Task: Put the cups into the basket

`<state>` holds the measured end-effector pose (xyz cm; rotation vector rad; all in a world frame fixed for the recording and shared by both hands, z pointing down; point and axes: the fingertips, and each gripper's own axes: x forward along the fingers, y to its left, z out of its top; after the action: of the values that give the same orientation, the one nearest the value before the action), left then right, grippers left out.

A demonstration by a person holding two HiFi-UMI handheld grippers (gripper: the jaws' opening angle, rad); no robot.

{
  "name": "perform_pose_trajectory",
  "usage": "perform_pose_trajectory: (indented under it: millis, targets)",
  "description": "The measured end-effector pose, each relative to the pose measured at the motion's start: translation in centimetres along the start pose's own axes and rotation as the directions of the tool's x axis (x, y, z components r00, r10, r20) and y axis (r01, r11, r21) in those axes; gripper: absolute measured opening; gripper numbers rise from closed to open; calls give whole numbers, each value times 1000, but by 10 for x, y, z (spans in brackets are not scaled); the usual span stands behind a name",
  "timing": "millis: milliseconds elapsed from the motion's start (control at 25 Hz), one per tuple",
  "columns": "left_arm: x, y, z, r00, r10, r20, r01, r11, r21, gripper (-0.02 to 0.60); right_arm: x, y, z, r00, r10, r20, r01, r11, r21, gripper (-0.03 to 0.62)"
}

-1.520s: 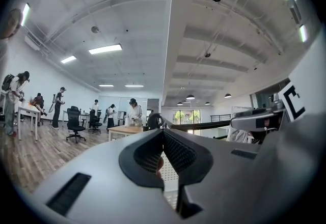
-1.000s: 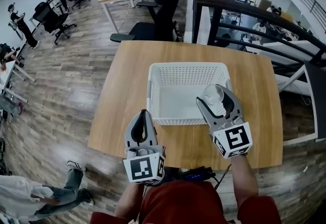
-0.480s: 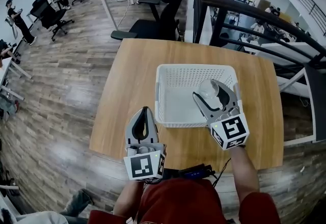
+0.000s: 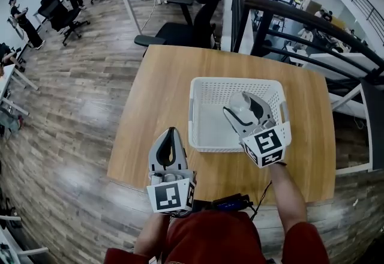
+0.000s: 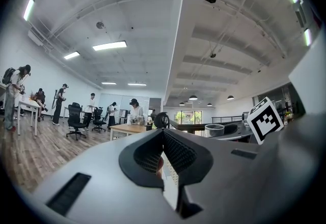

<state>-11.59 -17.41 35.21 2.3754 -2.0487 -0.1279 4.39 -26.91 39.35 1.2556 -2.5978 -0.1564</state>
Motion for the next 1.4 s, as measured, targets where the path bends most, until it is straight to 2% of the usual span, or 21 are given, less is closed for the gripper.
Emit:
perform_pose_trajectory:
  millis: [360,680,1400]
  targets:
    - [0,3,-3,1000,3,-8,-3,1000,-4,6,21,-5,-9,999,37,-40,-37,999,3,276]
    - [0,5,-5,1000,5,-9,-5,1000,-7,6,41,-7,-11,997,70,-38,-69,997,25,276]
    - [4,9,-15,999,17,-31,-17,1000,4,6,72,11,-70,971,185,-151,-188,982,-6,276]
